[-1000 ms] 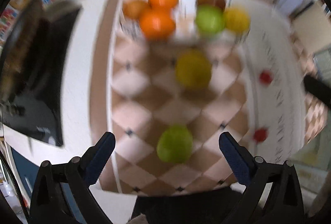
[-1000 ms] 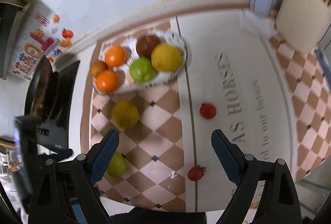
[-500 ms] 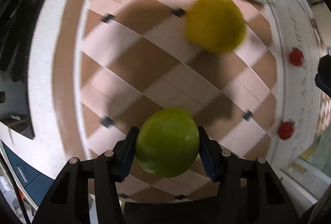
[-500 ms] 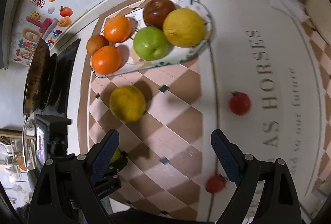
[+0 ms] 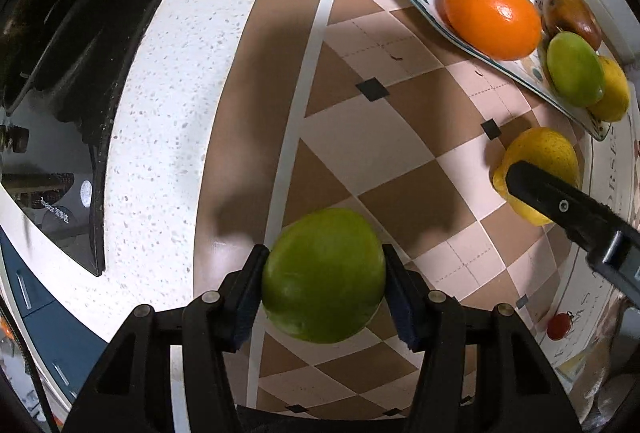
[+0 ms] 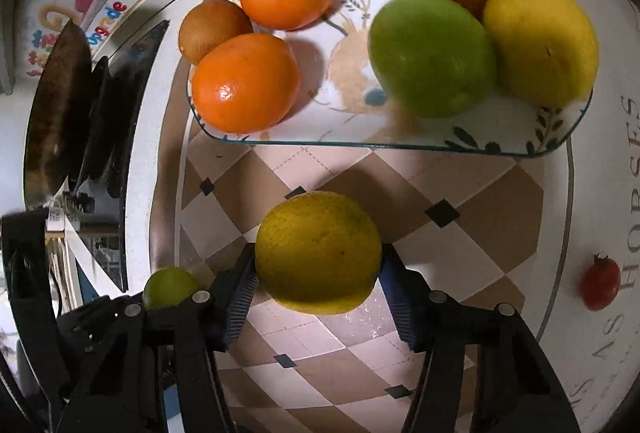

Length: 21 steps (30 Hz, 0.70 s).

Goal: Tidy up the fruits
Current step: 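Place the green apple on the plate while the right tool places the lemon there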

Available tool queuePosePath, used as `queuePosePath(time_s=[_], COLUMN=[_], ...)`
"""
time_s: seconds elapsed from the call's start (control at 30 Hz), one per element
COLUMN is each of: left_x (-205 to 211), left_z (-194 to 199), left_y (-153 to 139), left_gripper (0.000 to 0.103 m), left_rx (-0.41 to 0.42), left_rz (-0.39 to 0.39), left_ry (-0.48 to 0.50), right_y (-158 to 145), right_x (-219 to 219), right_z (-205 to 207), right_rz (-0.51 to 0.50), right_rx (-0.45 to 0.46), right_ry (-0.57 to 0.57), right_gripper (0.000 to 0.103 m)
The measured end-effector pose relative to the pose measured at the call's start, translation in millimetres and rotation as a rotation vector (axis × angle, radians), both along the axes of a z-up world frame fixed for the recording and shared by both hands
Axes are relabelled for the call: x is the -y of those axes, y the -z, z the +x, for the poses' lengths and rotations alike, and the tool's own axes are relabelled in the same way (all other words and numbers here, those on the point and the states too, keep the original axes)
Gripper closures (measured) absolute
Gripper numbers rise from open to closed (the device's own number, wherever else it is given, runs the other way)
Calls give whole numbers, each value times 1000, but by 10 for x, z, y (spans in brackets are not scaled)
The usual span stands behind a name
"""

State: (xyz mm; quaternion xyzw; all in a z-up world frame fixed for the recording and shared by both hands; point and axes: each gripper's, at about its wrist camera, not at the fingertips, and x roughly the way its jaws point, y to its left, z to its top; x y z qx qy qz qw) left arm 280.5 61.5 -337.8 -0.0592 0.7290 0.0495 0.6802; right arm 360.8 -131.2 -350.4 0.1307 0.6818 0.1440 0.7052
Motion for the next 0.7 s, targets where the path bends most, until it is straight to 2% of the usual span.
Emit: queuePosePath(time_s=[0.13, 0.23, 0.37, 0.5, 0.63, 0.7], left_x=[102, 266, 533, 941, 1235, 1276], left_z=[159, 261, 443, 845, 1213, 1424], left_y=[-102, -323, -758, -1132, -1209, -1088], left_gripper=[50, 50, 50, 50, 50, 50], left_rx=[23, 76, 167, 233, 254, 230], left_rz=[-6, -18, -59, -108, -100, -99], left_ry=[19, 56, 127, 197, 254, 262], right_y=[-74, -255, -526, -852, -1025, -985], right_x=[122, 333, 644, 958, 1208, 1296], right_z=[-92, -152, -116, 126, 576, 792], right_rz=[-7, 16, 58, 88, 60, 33], right_rx=[14, 35, 73, 137, 197, 199], right_ry=[2, 29, 95, 163, 200, 206], right_gripper=[41, 41, 41, 41, 41, 41])
